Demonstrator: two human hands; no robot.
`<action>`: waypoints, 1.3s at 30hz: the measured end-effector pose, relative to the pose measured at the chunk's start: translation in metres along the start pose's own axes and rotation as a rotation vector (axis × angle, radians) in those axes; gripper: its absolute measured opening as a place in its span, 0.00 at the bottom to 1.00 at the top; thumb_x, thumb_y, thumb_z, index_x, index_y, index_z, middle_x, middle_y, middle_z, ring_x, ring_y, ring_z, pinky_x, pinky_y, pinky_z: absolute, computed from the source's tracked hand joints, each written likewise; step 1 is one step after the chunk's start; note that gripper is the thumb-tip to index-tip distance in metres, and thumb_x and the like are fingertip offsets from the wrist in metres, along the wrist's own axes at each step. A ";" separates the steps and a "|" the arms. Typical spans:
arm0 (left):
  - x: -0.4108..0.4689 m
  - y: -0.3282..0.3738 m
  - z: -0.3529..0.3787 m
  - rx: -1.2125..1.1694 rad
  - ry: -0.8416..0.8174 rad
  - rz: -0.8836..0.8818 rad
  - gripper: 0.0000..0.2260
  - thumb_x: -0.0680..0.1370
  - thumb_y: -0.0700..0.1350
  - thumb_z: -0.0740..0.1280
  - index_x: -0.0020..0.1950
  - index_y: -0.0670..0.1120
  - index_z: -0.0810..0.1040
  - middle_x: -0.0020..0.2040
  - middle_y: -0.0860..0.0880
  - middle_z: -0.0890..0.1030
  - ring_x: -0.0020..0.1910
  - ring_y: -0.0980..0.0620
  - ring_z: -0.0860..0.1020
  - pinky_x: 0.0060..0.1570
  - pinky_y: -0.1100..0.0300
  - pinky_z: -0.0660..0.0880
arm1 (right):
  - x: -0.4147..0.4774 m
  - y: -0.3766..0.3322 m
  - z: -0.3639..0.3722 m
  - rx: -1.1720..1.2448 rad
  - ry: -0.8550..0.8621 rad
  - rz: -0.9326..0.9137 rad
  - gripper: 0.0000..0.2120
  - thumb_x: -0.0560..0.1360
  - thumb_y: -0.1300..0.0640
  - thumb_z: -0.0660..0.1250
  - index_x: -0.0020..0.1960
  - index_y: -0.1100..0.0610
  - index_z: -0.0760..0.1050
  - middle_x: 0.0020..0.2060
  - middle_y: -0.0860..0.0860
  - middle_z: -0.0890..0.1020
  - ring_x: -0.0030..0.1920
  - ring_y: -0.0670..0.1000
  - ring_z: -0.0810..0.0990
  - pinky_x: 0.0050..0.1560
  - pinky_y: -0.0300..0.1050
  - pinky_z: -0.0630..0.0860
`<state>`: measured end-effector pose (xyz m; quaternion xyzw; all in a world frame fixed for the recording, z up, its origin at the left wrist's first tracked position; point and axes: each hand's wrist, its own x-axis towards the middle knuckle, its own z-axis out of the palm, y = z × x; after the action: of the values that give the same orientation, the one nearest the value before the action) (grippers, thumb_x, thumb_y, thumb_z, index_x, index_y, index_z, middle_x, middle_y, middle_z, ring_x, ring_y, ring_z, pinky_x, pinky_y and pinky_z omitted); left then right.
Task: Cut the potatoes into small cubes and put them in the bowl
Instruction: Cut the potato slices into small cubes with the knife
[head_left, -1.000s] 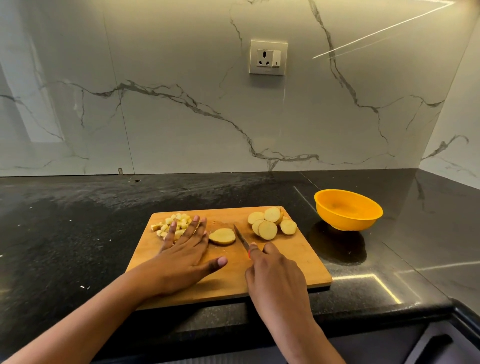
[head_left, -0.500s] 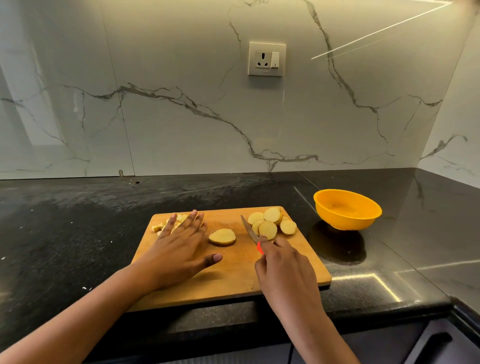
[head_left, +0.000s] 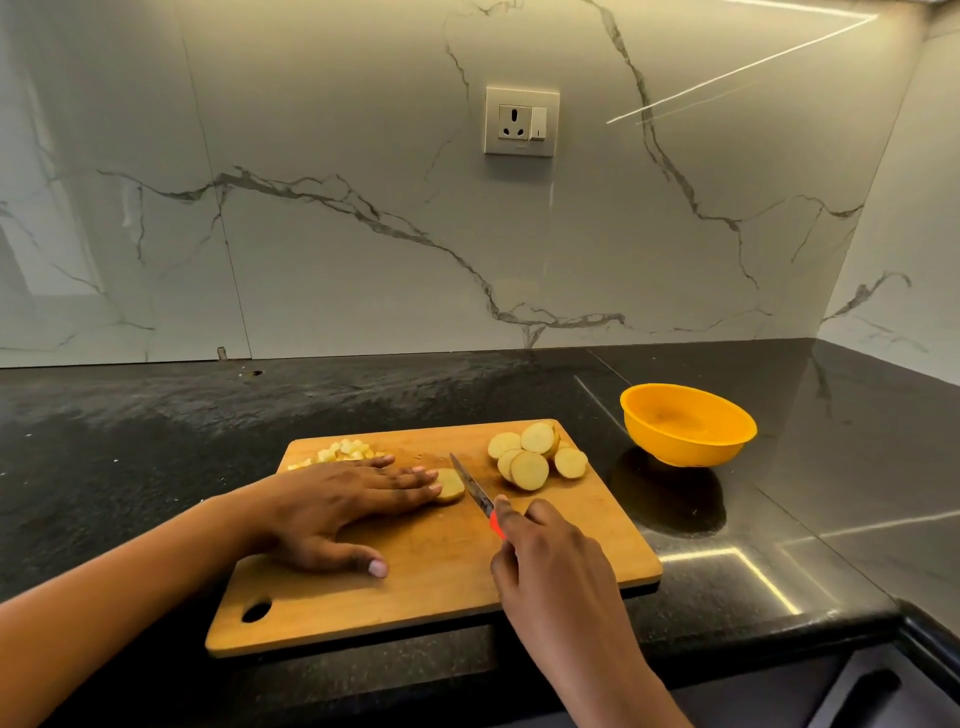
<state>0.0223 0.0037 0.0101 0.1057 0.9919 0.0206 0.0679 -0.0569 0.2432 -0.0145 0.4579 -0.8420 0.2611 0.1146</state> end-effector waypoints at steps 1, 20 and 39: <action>0.000 -0.001 0.001 -0.003 0.000 -0.002 0.34 0.70 0.76 0.43 0.73 0.67 0.38 0.73 0.68 0.39 0.72 0.70 0.38 0.66 0.73 0.30 | 0.000 -0.001 0.000 -0.008 -0.004 -0.004 0.22 0.82 0.50 0.52 0.75 0.48 0.57 0.58 0.46 0.70 0.50 0.45 0.74 0.46 0.36 0.68; 0.003 -0.003 0.001 0.028 0.011 0.044 0.38 0.68 0.77 0.45 0.74 0.61 0.42 0.74 0.63 0.43 0.70 0.73 0.38 0.64 0.75 0.30 | 0.025 -0.023 0.007 -0.170 -0.175 -0.028 0.21 0.82 0.57 0.57 0.74 0.56 0.60 0.64 0.51 0.68 0.53 0.48 0.75 0.44 0.37 0.67; -0.002 -0.004 0.007 0.055 0.065 0.052 0.31 0.69 0.77 0.41 0.70 0.72 0.36 0.76 0.58 0.41 0.72 0.68 0.35 0.65 0.70 0.27 | 0.017 -0.007 0.005 -0.060 -0.071 0.032 0.22 0.81 0.51 0.54 0.75 0.50 0.59 0.61 0.48 0.70 0.55 0.47 0.74 0.53 0.40 0.71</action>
<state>0.0242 -0.0001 0.0032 0.1324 0.9907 -0.0016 0.0320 -0.0599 0.2250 -0.0090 0.4495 -0.8603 0.2213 0.0942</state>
